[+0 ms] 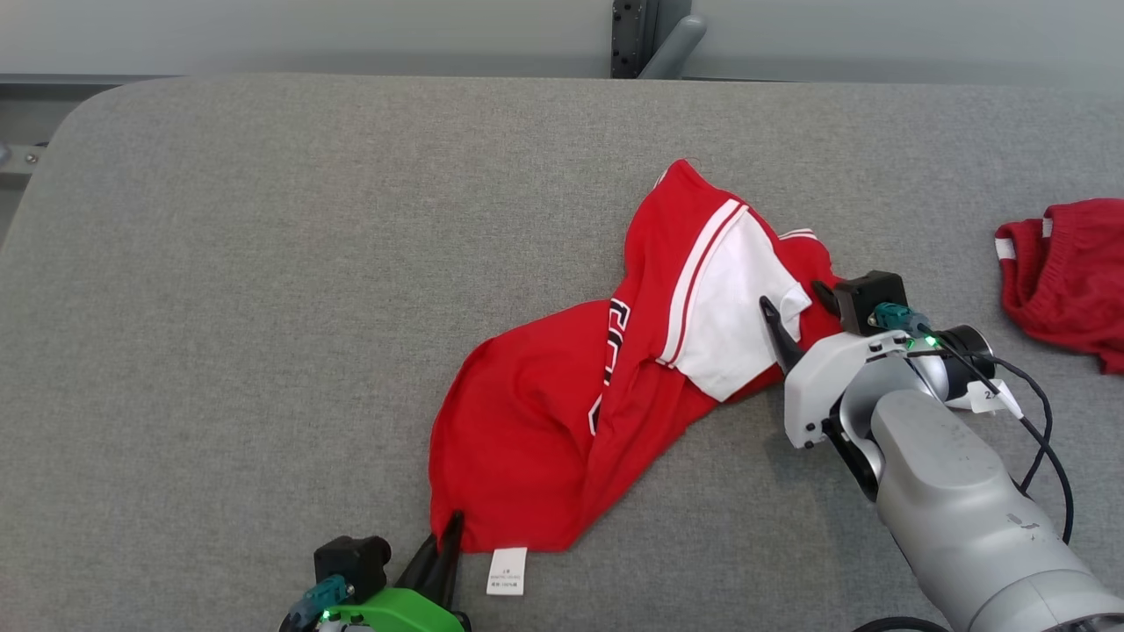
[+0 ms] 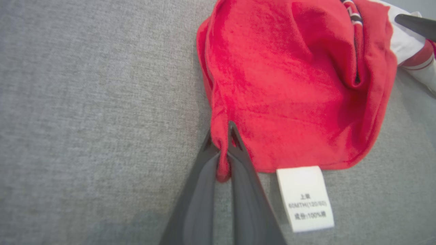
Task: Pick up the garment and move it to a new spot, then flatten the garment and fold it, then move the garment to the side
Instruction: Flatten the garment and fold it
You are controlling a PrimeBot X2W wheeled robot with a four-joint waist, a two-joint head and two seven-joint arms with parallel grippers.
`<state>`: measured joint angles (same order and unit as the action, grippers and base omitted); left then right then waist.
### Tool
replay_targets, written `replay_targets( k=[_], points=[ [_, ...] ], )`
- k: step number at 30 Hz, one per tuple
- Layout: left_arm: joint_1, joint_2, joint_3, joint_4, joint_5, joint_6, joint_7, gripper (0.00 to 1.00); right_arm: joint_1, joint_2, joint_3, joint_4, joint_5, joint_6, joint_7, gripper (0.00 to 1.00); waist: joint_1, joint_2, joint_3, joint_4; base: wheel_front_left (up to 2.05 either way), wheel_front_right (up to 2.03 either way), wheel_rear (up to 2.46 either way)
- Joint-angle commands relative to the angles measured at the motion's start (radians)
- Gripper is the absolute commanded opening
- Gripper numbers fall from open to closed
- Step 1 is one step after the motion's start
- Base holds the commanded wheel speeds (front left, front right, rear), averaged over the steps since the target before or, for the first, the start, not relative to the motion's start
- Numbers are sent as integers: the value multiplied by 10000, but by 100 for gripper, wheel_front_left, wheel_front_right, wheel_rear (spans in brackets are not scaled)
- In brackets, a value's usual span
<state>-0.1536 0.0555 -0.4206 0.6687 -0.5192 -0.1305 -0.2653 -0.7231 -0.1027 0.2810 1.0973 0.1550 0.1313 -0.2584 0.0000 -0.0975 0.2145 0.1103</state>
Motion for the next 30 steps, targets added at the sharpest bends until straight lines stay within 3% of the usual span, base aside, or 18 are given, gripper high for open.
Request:
replay_targets(
  k=[1, 3, 9, 12, 13, 14, 16, 18, 20, 30],
  points=[
    [-69, 49, -64, 42, -98, -7, 23, 0, -74, 12, 48, -53, 34, -12, -65, 79, 0, 1, 14, 10, 0, 0, 0],
    [-117, 59, -114, 64, -125, -7, 22, 0, -79, 18, 80, -52, 81, -10, -65, 48, 0, 1, 34, 26, 0, 0, 0],
    [-85, 102, -154, 87, -219, -7, 22, 0, -100, 17, 184, -112, 149, -10, -66, 31, 0, 1, 4, -6, 0, 0, 0],
    [-70, 118, -176, 79, -213, -7, 22, 0, -106, 16, 213, -134, 167, -12, -67, 31, 0, 1, -10, -28, 0, 0, 0],
    [-65, 127, -182, 73, -219, -7, 22, 0, -104, 13, 226, -148, 168, -12, -67, 42, 0, 1, -21, -42, 0, 0, 0],
    [-56, 130, -190, 63, -225, -7, 22, 0, -90, 14, 239, -160, 175, -12, -67, 45, 0, 1, -35, -56, 0, 0, 0],
    [-33, 156, -216, 29, -283, -7, 22, 0, -36, -5, 300, -202, 192, -12, -67, 40, 0, 1, -49, -102, 0, 0, 0],
    [-38, 158, -253, 21, -309, -7, 22, 0, -12, -22, 342, -213, 199, -12, -67, 25, 0, 1, -49, -131, 0, 0, 0],
    [-46, 176, -305, 23, -365, -7, 22, 0, 5, -21, 375, -206, 242, -10, -67, 0, 0, 1, -50, -155, 0, 0, 0],
    [-121, 327, -546, -2, -758, -7, 22, 0, -139, -159, 623, -197, 616, -12, -68, 0, 0, 1, -77, -239, 0, 0, 0]
  ],
)
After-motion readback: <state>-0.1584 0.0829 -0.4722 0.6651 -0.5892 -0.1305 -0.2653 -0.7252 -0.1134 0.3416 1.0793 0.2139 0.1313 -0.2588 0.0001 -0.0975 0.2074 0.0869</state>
